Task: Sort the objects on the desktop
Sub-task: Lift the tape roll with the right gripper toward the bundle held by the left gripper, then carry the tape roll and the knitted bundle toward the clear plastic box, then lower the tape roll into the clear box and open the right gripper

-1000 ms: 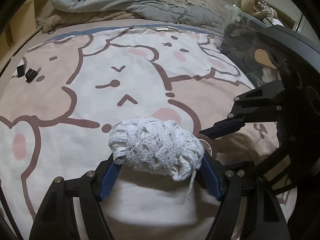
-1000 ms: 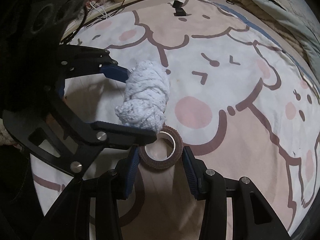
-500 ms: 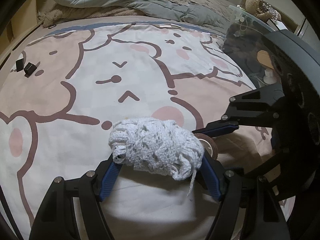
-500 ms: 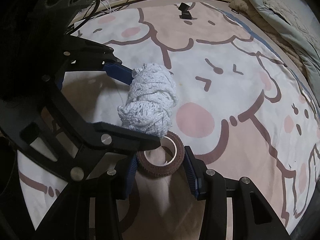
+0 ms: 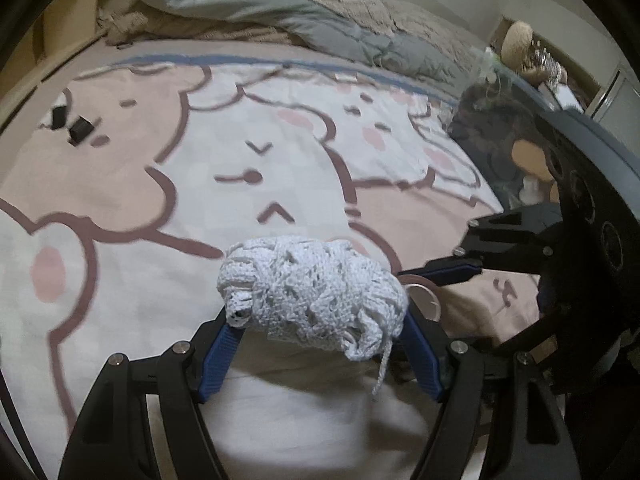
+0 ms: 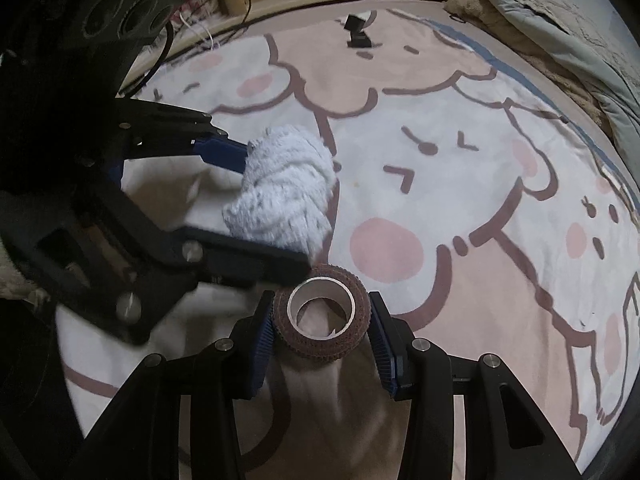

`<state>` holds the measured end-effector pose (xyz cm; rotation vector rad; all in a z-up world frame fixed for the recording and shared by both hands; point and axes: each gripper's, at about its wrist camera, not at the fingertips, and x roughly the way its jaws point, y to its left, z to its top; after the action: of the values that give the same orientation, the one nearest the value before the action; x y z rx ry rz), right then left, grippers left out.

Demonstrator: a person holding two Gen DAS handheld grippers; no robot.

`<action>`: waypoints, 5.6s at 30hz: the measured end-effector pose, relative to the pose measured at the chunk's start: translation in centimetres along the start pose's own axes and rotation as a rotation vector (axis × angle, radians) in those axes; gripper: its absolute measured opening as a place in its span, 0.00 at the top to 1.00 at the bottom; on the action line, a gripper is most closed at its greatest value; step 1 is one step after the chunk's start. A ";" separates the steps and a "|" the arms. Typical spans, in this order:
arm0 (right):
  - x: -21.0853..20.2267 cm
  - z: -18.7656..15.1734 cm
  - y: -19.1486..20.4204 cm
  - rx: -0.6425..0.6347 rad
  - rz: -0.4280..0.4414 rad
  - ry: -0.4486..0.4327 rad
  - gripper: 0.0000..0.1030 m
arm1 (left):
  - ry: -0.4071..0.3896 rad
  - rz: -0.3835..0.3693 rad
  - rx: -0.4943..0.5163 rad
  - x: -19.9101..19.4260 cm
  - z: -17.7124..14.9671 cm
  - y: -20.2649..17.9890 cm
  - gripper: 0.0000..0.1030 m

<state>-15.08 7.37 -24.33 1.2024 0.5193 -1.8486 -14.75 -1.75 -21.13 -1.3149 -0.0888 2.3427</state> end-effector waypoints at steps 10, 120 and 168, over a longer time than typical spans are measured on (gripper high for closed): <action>-9.3 -1.3 -0.4 0.055 -0.091 -0.113 0.56 | -0.126 0.019 0.042 -6.4 2.6 -2.6 0.28; -25.4 -6.8 0.1 0.267 -0.433 -0.404 0.56 | -0.320 0.003 0.151 -16.7 6.3 -15.6 0.27; -34.8 -26.0 -21.8 0.916 -0.584 -0.275 0.56 | -0.288 -0.420 0.418 -4.0 20.8 -41.1 0.27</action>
<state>-12.96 52.91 -7.39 1.3994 -0.2157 -2.8651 -15.71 36.82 4.40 -0.6786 0.0333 2.0273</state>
